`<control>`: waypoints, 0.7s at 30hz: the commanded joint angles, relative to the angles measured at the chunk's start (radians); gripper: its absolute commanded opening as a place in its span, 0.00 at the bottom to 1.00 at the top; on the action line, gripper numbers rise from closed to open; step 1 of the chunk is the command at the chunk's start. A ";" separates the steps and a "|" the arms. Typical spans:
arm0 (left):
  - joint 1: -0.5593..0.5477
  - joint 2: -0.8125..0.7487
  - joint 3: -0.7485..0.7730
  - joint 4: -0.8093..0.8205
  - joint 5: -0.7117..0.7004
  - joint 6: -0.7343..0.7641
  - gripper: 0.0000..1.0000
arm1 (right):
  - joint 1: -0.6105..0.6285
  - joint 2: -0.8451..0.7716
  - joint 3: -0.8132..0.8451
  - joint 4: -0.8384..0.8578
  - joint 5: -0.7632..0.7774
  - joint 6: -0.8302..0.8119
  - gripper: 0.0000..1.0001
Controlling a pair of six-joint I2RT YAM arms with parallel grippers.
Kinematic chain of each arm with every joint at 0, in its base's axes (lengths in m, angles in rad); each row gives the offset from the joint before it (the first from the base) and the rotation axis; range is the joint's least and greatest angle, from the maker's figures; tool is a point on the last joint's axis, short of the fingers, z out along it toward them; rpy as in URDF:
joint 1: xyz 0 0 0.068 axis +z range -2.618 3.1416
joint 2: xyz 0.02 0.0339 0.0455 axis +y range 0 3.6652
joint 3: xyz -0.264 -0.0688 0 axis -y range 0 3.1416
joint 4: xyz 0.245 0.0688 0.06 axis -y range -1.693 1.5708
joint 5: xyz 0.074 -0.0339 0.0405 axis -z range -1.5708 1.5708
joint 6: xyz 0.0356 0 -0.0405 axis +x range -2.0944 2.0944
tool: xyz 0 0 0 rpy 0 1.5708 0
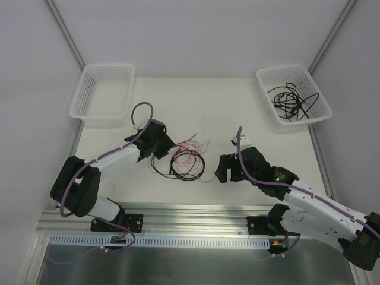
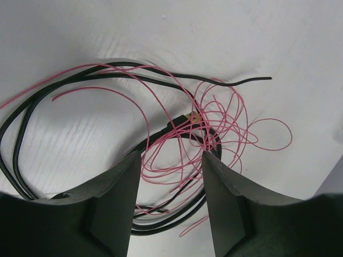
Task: Untangle the cables
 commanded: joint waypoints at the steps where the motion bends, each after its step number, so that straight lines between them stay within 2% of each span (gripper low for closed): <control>1: -0.027 0.051 0.053 0.027 -0.041 -0.047 0.49 | 0.007 -0.042 -0.001 0.002 0.022 0.009 0.85; 9: -0.046 0.138 0.088 0.041 -0.028 -0.041 0.34 | 0.007 -0.066 -0.018 -0.002 0.026 0.010 0.86; 10: -0.046 0.148 0.087 0.041 -0.027 -0.042 0.27 | 0.007 -0.069 -0.018 -0.002 0.029 0.010 0.85; 12: -0.046 0.151 0.081 0.042 -0.021 -0.048 0.22 | 0.006 -0.072 -0.019 -0.007 0.030 0.010 0.86; 15: -0.053 0.140 0.069 0.041 -0.019 -0.045 0.08 | 0.006 -0.075 -0.021 -0.005 0.032 0.012 0.86; 16: -0.053 0.120 0.062 0.041 -0.013 -0.042 0.00 | 0.007 -0.074 -0.021 -0.005 0.030 0.013 0.86; 18: -0.056 0.088 0.042 0.039 -0.013 -0.035 0.00 | 0.007 -0.066 -0.023 0.002 0.026 0.015 0.86; 21: -0.067 -0.025 0.053 0.006 -0.030 0.057 0.00 | 0.007 -0.051 -0.021 0.016 0.015 0.019 0.85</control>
